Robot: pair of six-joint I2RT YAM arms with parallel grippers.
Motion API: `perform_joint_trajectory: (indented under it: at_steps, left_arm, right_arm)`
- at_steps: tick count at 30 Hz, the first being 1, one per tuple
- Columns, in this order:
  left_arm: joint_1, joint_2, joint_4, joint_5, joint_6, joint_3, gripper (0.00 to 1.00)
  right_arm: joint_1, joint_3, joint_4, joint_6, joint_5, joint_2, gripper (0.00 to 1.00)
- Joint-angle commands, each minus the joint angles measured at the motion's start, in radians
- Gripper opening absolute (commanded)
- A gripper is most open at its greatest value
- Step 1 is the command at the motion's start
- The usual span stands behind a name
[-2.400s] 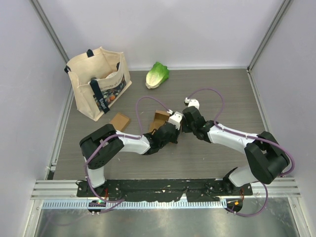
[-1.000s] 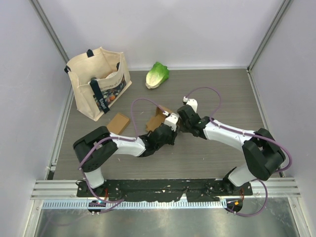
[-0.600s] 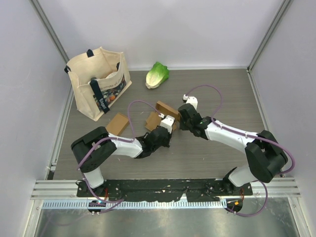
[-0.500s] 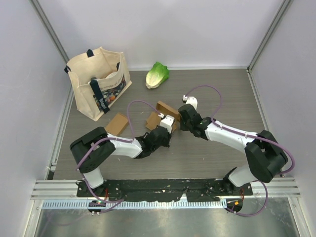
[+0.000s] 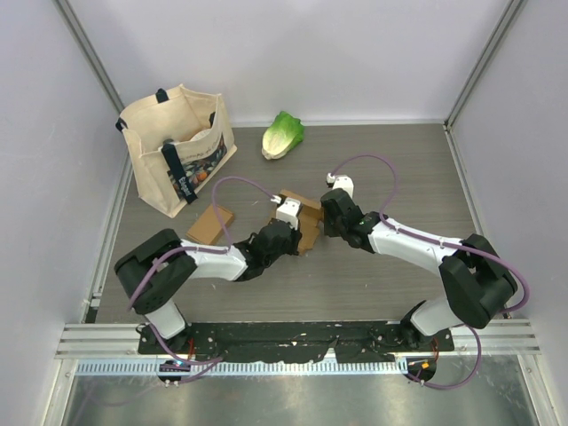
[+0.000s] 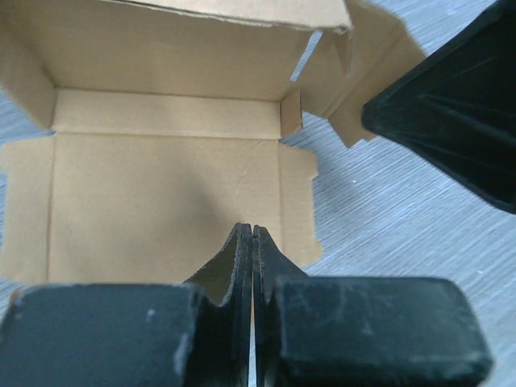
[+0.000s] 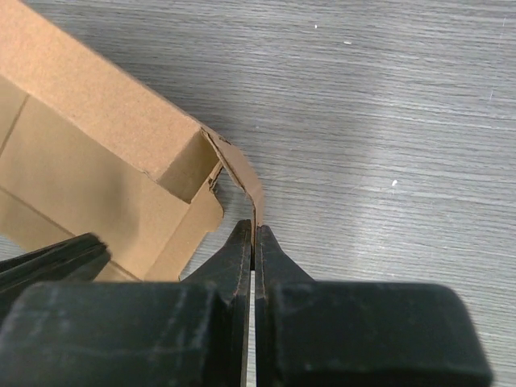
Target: Fold the paper box
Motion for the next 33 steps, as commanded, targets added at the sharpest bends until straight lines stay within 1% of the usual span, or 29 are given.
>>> perform_joint_trajectory:
  at_steps: [1, 2, 6, 10, 13, 14, 16, 23, 33]
  left_arm:
    - [0.003, 0.095, 0.066, 0.021, 0.002, 0.055, 0.02]
    - [0.005, 0.106, 0.083, 0.036, 0.002, 0.057, 0.0]
    - [0.003, 0.12, 0.109, 0.066, -0.016, 0.057, 0.0]
    - [0.003, 0.088, 0.134, 0.084, -0.032, 0.033, 0.0]
    - [0.005, 0.066, 0.147, 0.133, -0.039, 0.029, 0.03]
    - [0.003, 0.068, 0.147, 0.142, -0.042, 0.036, 0.05]
    - [0.005, 0.08, 0.137, 0.156, -0.041, 0.054, 0.06]
    - [0.003, 0.105, 0.135, 0.147, -0.036, 0.051, 0.0]
    - [0.006, 0.157, 0.128, 0.112, -0.024, 0.052, 0.0]
  right_arm:
    - [0.002, 0.005, 0.053, -0.008, 0.003, -0.008, 0.0]
    - [0.003, 0.006, 0.052, -0.011, 0.0, -0.007, 0.0]
    - [0.003, 0.008, 0.053, -0.009, -0.002, -0.002, 0.0]
    - [0.003, 0.007, 0.055, -0.004, -0.005, 0.006, 0.0]
    - [0.003, 0.002, 0.061, -0.001, -0.008, 0.009, 0.0]
    - [0.003, 0.002, 0.063, -0.001, -0.011, 0.01, 0.01]
    - [0.003, 0.003, 0.063, 0.0, -0.011, 0.012, 0.0]
    - [0.003, 0.008, 0.061, 0.0, -0.011, 0.004, 0.01]
    - [0.003, 0.011, 0.066, 0.005, -0.017, 0.001, 0.0]
